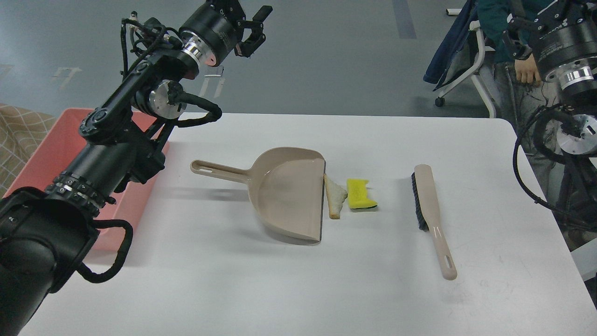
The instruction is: Sweep and dump garbage into bin
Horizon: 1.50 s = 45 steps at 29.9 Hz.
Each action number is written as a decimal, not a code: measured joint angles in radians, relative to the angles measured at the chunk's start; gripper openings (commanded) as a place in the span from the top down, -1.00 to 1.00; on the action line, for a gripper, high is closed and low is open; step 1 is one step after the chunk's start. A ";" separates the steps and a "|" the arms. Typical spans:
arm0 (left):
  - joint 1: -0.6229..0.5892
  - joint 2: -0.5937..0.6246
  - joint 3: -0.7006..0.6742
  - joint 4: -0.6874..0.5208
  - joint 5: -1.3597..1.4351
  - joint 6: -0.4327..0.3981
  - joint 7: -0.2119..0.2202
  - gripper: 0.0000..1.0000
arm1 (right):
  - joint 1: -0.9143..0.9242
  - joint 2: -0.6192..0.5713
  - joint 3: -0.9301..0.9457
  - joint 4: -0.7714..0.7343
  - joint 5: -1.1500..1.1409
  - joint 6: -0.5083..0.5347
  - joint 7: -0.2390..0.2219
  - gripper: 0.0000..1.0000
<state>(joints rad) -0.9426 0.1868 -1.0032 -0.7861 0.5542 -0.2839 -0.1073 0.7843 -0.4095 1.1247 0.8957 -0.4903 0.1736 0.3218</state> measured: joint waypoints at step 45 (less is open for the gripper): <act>0.011 0.057 0.005 0.018 -0.018 0.013 -0.004 -0.96 | 0.034 -0.094 -0.078 -0.026 0.009 -0.021 -0.005 -0.99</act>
<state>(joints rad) -0.9321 0.2434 -0.9983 -0.7685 0.5357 -0.2709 -0.1117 0.8185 -0.5035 1.0472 0.8700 -0.4813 0.1529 0.3164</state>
